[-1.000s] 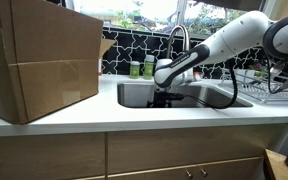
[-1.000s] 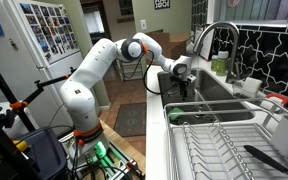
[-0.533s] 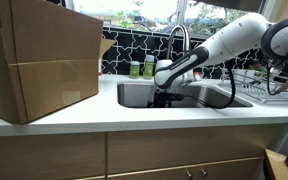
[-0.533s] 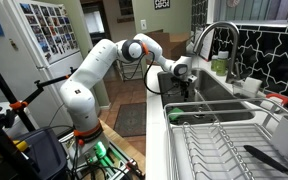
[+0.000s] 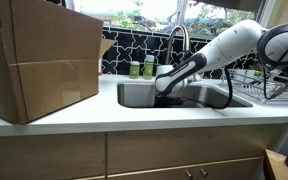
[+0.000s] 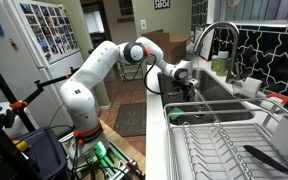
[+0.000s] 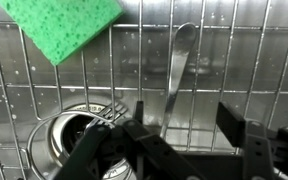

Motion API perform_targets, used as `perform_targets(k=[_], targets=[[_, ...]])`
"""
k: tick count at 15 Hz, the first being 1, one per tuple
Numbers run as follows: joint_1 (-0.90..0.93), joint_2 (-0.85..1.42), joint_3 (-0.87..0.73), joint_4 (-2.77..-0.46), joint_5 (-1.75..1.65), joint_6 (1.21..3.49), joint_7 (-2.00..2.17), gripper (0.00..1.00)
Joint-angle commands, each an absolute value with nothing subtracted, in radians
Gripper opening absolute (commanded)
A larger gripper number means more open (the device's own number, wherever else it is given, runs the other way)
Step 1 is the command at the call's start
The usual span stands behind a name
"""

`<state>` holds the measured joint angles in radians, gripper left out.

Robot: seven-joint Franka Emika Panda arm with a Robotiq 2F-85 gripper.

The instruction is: Rinse the fork under the faucet

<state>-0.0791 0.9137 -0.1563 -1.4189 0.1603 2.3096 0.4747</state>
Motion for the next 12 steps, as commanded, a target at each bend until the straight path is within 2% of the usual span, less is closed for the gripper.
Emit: perform_targets(k=[1,2,3,5,6,8,10,12], targets=[[-0.083,0.958,-0.157,-1.399,0.162,2.349,0.471,0.56],[-0.083,0.960,-0.159,-1.401,0.162,2.354,0.473,0.54],[-0.083,0.961,-0.159,-1.402,0.162,2.358,0.472,0.47],[-0.083,0.963,-0.160,-1.403,0.162,2.362,0.472,0.44],[-0.082,0.964,-0.160,-1.402,0.162,2.363,0.472,0.21],[-0.081,0.967,-0.159,-1.397,0.162,2.363,0.473,0.17],[-0.082,0.967,-0.159,-1.395,0.162,2.361,0.472,0.00],[-0.083,0.968,-0.159,-1.392,0.162,2.355,0.471,0.00]])
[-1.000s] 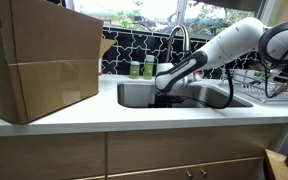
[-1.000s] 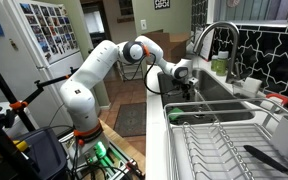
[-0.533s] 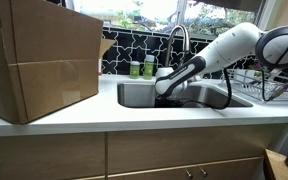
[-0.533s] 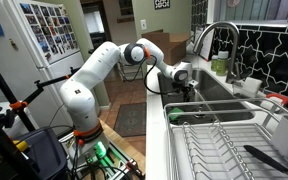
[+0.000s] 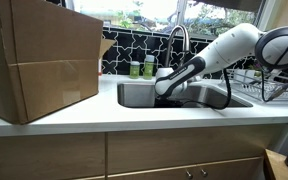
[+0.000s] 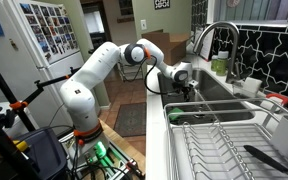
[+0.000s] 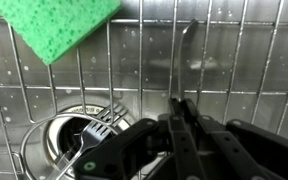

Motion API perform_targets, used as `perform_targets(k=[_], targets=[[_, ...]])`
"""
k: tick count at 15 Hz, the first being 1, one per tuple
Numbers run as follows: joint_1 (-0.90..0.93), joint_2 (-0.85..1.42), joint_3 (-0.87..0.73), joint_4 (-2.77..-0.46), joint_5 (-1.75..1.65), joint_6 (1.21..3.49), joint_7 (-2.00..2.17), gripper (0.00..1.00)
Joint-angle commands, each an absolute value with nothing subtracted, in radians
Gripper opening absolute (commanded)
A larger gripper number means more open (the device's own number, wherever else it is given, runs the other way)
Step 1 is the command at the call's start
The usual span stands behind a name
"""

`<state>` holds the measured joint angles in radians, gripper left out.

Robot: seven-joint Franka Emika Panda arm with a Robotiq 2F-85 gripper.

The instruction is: Rinse the fork under the faucet

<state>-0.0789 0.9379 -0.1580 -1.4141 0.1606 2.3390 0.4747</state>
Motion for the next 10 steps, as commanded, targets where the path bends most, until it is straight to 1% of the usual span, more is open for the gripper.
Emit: perform_targets(k=[1,4,10], targets=[[-0.083,0.968,-0.159,-1.392,0.162,2.353,0.472,0.00],[-0.075,0.941,-0.162,-1.416,0.162,2.348,0.482,0.01],[-0.020,0.781,-0.183,-1.570,0.133,2.358,0.495,0.01]])
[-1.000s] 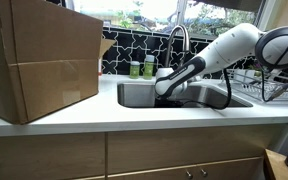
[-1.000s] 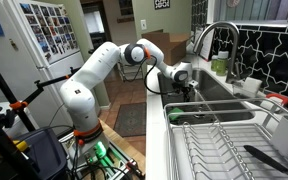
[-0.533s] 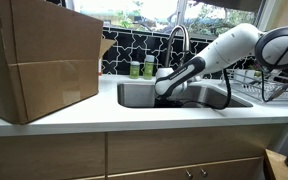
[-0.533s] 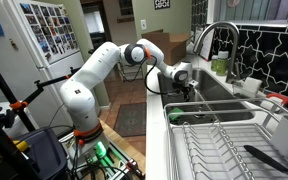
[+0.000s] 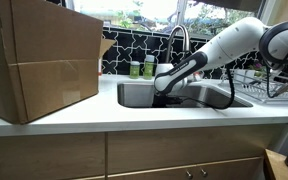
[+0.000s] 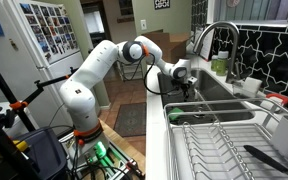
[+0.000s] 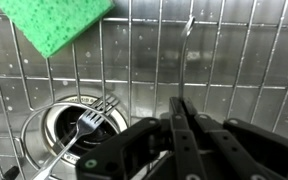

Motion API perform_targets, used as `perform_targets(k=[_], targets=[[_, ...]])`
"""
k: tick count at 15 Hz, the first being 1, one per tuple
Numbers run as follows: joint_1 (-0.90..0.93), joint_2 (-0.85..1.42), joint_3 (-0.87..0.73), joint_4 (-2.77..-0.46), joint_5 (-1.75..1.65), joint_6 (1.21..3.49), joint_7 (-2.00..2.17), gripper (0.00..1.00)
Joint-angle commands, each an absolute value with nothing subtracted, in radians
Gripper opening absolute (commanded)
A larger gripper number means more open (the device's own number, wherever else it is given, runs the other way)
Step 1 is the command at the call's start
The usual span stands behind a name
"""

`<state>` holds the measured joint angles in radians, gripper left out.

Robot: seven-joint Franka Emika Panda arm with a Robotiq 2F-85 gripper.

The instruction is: Rinse the fork under the faucet

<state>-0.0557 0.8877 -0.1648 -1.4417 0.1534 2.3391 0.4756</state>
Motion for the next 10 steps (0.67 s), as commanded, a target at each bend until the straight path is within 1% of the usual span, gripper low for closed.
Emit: perform_targets(k=[1,9,10], targets=[[-0.012,0.751,-0.183,-1.599,0.129,2.346,0.496,0.01],[0.055,0.529,-0.263,-1.848,-0.024,2.247,0.568,0.01],[0.048,0.506,-0.261,-1.875,-0.031,2.281,0.566,0.01]])
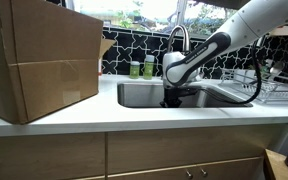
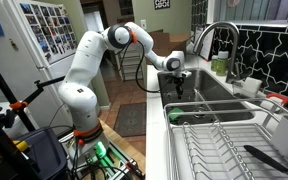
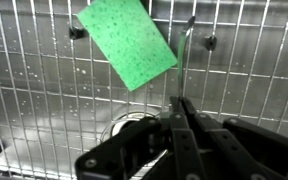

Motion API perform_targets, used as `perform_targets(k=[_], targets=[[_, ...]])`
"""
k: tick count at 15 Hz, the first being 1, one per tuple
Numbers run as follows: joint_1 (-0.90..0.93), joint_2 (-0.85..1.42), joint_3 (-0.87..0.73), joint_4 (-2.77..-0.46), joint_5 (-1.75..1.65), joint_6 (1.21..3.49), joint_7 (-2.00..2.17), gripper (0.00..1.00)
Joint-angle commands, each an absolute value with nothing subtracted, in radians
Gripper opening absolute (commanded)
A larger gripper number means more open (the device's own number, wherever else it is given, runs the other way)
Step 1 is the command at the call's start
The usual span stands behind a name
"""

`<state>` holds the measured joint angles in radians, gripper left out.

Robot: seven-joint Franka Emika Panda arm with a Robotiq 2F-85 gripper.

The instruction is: Rinse the fork under the faucet

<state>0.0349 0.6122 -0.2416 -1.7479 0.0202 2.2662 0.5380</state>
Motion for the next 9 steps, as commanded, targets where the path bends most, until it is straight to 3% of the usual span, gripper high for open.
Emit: perform_targets(k=[1,9], targets=[[0.022,0.586,-0.232,-1.773,-0.004,2.263,0.547,0.01],[0.037,0.558,-0.245,-1.791,-0.056,2.230,0.541,0.01]])
